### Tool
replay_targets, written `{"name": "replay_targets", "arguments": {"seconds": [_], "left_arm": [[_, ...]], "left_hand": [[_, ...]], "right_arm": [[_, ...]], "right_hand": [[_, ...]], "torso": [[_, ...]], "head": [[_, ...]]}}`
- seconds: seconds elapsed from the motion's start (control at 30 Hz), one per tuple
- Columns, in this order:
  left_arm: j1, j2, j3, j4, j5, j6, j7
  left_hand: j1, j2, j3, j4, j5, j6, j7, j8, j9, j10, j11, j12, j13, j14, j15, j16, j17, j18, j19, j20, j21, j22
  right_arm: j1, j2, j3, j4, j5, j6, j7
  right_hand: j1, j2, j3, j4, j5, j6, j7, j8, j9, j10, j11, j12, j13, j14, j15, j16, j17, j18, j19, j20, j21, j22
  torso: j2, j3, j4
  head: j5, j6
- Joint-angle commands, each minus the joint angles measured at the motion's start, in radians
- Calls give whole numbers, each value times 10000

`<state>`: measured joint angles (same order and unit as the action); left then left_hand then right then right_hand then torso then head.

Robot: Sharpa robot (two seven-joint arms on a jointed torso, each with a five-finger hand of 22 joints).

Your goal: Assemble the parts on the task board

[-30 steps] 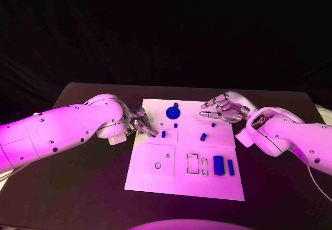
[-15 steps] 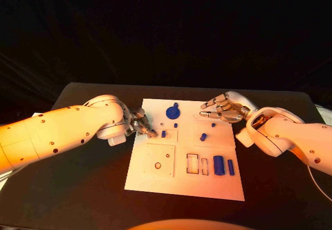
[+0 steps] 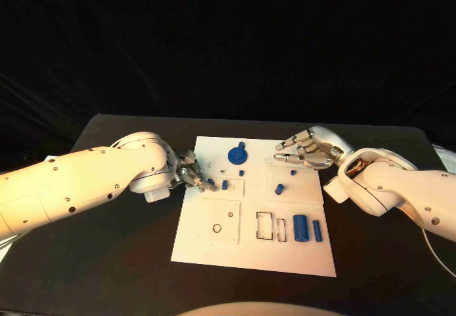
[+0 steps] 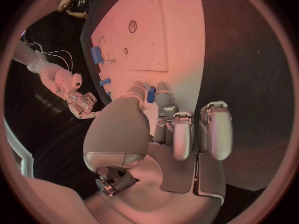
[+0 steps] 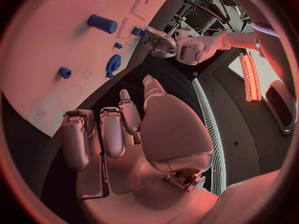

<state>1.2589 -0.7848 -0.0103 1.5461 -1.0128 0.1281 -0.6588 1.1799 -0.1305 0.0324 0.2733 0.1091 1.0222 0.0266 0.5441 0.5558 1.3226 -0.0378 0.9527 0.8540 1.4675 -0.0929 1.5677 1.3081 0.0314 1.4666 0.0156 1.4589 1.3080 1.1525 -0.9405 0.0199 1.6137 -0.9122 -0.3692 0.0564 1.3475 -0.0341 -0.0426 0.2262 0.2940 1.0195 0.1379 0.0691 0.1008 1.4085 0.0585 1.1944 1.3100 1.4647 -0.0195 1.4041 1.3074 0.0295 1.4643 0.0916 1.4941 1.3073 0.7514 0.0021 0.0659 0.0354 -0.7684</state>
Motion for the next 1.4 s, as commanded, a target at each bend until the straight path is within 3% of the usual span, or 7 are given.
{"name": "replay_targets", "arguments": {"seconds": [0.03, 0.17, 0.37, 0.57, 0.67, 0.87, 1.4], "left_arm": [[4, -15, 23, 64, 52, 53, -29], [6, -43, 59, 101, 149, -26, 24], [52, -118, 214, 80, 401, -120, 150], [439, -93, 341, -303, 866, 307, 133], [609, 20, 357, -535, 996, 507, 75], [779, 380, 364, -972, 1126, 959, -104], [847, 1073, 358, -1816, 896, 2121, -718]], "left_hand": [[-82, 21, -63, 1, -50, 45, 9, 32, -15, 62, -29, 35, 11, 1033, -42, 31, 2627, -74, 687, -15, 30, 2220], [-16, 69, -96, -10, -37, 34, 5, 44, -16, 49, -33, 14, -13, 1033, -44, 31, 2627, -61, 667, -17, -33, 2198], [247, 255, -201, -61, -6, -137, 56, 23, -47, -103, 0, -173, -204, 1033, -25, 31, 2627, -15, 598, -9, -254, 2123], [302, 388, -279, -12, 6, -317, 128, -43, -100, -240, 60, -332, -372, 1033, 17, 31, 2627, 8, 562, 22, -374, 2084], [288, 410, -299, 10, 5, -334, 137, -48, -107, -253, 69, -337, -376, 1033, 25, 31, 2627, 8, 562, 28, -373, 2085], [218, 465, -373, 85, 1, -355, 153, -47, -123, -272, 87, -331, -373, 1033, 43, 31, 2627, 7, 564, 46, -372, 2088], [-2, 660, -578, 150, 1, -405, 173, -42, -164, -298, 109, -288, -341, 1033, 69, 31, 2627, 6, 566, 77, -374, 2096]], "right_arm": [[-13, 17, 0, -4, -28, 127, 90], [-21, 24, 0, -15, -28, 129, 92], [-38, 40, 0, -41, -26, 130, 94], [-55, 71, -1, -78, -17, 134, 94], [-60, 92, -1, -99, -11, 136, 93], [-69, 144, -1, -127, 3, 148, 94], [-74, 172, -1, -136, 12, 134, 96]], "right_hand": [[7, 81, -37, -5, 57, 65, -13, 12, 17, -14, -77, -45, 404, 597, -8, -24, 706, 70, -12, -1, -62, 1307], [7, 81, -37, -5, 57, 65, -13, 12, 17, -14, -77, -45, 404, 597, -8, -24, 706, 70, -12, -1, -62, 1307], [7, 81, -37, -5, 57, 65, -13, 12, 17, -14, -77, -45, 404, 597, -8, -24, 706, 70, -12, -1, -62, 1307], [7, 81, -37, -5, 57, 65, -13, 12, 17, -14, -77, -45, 404, 597, -8, -24, 706, 70, -12, -1, -62, 1307], [7, 81, -37, -5, 57, 65, -13, 12, 17, -14, -77, -45, 404, 597, -8, -24, 706, 70, -12, -1, -62, 1307], [7, 81, -37, -5, 57, 65, -13, 12, 17, -14, -77, -45, 404, 597, -8, -24, 706, 70, -12, -1, -62, 1307], [17, 93, -45, -8, 63, 63, -12, 11, 17, -12, -77, -38, 407, 601, -9, -14, 721, 67, -4, -1, -58, 1316]], "torso": [[10, -1, 4], [8, -4, 2], [2, 1, 3], [8, -1, -7], [4, 8, 2], [15, 0, -1], [16, -8, 5]], "head": [[3, 12], [0, 20], [-4, 34], [-8, 54], [4, 61], [20, 72], [35, 36]]}}
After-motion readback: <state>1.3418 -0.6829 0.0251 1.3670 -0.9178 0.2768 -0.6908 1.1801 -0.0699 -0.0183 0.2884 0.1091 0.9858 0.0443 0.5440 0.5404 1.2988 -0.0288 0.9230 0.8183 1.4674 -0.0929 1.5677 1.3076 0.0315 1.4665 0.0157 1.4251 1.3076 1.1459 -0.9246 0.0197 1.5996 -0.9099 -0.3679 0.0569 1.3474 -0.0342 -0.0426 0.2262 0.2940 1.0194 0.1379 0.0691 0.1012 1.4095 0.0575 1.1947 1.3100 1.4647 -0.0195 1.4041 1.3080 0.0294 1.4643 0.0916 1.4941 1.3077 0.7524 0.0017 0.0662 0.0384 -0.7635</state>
